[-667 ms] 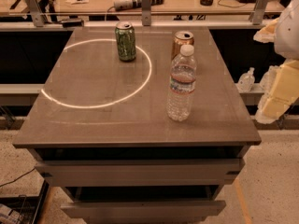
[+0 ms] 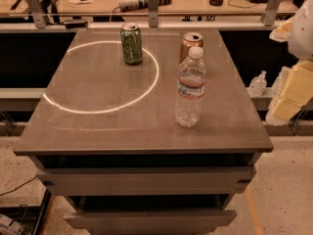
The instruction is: Move orange can near green can
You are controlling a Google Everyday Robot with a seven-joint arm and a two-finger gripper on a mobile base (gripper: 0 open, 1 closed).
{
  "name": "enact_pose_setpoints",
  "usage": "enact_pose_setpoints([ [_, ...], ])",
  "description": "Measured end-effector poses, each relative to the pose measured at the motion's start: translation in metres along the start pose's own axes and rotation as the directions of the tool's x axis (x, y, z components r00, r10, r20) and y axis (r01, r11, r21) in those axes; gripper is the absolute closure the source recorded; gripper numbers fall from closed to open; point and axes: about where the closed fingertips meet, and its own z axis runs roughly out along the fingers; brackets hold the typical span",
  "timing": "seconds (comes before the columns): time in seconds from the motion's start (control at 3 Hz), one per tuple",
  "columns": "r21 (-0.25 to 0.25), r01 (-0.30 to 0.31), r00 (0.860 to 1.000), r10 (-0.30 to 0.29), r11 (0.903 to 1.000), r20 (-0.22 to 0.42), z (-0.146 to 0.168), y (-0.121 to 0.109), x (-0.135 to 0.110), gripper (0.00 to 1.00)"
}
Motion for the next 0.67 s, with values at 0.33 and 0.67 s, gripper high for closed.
enact_pose_setpoints([
  [0.33,0.069,-0.08,0.997,0.081,0.9944,-0.014,0.01,-0.018,0.013,0.0],
  [0.67,0.134,-0.186,0.982,0.182,0.9734,0.038,0.021,-0.04,0.029,0.0],
])
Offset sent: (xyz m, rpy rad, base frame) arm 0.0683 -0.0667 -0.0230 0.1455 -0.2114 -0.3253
